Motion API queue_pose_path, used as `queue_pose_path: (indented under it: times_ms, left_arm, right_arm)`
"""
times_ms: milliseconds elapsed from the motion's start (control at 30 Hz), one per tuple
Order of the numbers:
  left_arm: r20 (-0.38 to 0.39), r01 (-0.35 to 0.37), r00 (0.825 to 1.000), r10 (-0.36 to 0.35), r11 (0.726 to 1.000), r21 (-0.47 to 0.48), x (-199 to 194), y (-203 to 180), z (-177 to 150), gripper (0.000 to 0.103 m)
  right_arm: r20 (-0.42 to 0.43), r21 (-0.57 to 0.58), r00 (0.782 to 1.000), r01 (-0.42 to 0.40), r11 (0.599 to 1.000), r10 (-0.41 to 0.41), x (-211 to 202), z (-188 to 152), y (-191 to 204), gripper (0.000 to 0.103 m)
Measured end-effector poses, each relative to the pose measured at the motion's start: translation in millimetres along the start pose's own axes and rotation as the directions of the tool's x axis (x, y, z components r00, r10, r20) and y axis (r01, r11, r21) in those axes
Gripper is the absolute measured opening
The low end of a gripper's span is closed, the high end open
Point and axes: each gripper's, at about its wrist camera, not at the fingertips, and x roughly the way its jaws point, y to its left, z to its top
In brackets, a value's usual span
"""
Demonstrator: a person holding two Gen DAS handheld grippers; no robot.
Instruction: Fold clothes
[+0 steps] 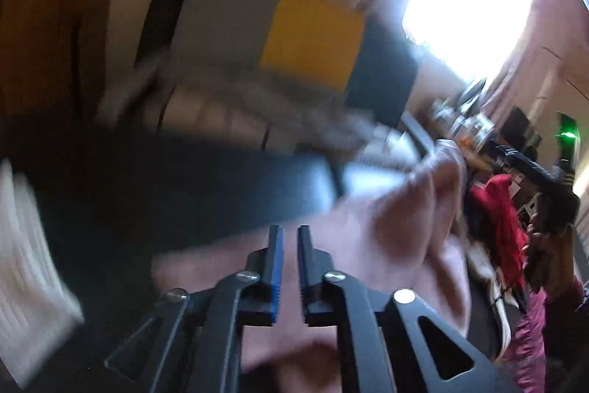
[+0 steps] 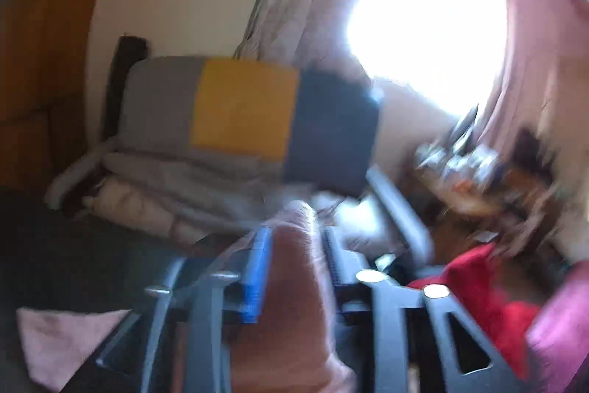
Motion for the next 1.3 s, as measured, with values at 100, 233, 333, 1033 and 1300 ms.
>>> queue_pose_path:
  times_ms: [100, 233, 333, 1033, 1300]
  left_arm:
    - [-0.097, -0.059, 0.994, 0.044, 0.987, -0.149, 17.7, 57.0, -51.2, 0.009]
    - [-0.124, -0.022, 0.992, -0.029, 0.921, -0.389, 14.7, 120.3, -103.1, 0.018]
    - [-0.098, 0.069, 0.986, -0.136, 0.861, -0.503, 11.8, 140.3, -122.8, 0.026]
    - [-0.008, 0.063, 0.996, -0.086, 0.783, -0.619, 53.6, 83.6, -99.7, 0.011]
    - [0.162, -0.206, 0.953, 0.257, 0.939, -0.276, -13.1, 29.3, -44.1, 0.010]
  right_arm:
    - [-0.056, -0.022, 0.995, -0.082, 0.996, 0.081, 0.7, -47.5, 1.5, 0.082]
    - [-0.188, 0.012, 0.946, -0.265, 0.964, 0.262, -17.4, -128.1, 9.5, 0.082]
    - [-0.276, 0.041, 0.874, -0.406, 0.913, 0.401, -41.3, -183.0, 32.1, 0.082]
    - [-0.328, -0.158, 0.845, -0.489, 0.858, 0.421, -70.3, -295.9, 127.8, 0.103]
    - [-0.315, -0.156, 0.846, -0.492, 0.856, 0.429, -79.4, -305.7, 115.9, 0.103]
